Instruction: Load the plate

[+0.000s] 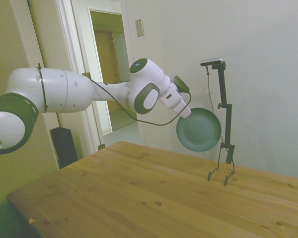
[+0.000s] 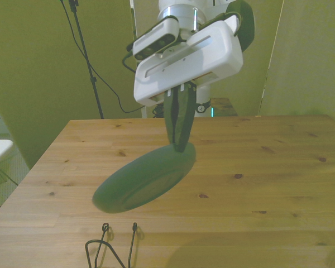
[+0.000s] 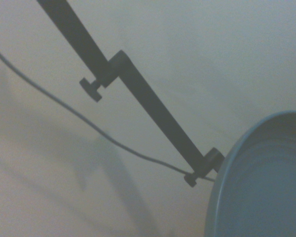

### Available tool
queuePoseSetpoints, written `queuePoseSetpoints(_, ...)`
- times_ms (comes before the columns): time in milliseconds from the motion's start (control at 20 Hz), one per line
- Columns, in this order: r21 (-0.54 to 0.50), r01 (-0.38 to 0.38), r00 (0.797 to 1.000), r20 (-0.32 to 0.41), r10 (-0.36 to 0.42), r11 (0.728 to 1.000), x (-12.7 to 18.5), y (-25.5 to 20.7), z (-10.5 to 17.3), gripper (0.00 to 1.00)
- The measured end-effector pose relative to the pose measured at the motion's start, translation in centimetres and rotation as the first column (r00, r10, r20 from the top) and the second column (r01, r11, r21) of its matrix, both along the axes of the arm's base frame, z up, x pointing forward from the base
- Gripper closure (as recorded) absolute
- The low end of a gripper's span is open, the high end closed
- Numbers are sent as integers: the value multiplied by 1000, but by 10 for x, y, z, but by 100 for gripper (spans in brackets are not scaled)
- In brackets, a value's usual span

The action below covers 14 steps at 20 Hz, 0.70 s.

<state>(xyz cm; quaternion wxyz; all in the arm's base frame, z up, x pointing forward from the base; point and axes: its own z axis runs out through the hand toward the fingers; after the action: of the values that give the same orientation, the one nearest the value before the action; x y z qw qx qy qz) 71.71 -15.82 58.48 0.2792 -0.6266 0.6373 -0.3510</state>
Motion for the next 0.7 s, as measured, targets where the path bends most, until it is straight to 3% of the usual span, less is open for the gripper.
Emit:
queuePoseSetpoints(300, 48, -20, 995, 101, 15, 999, -10, -50, 18, 100)
queuePoseSetpoints(700, 77, 56, 980, 187, -70, 995, -8, -87, -14, 100)
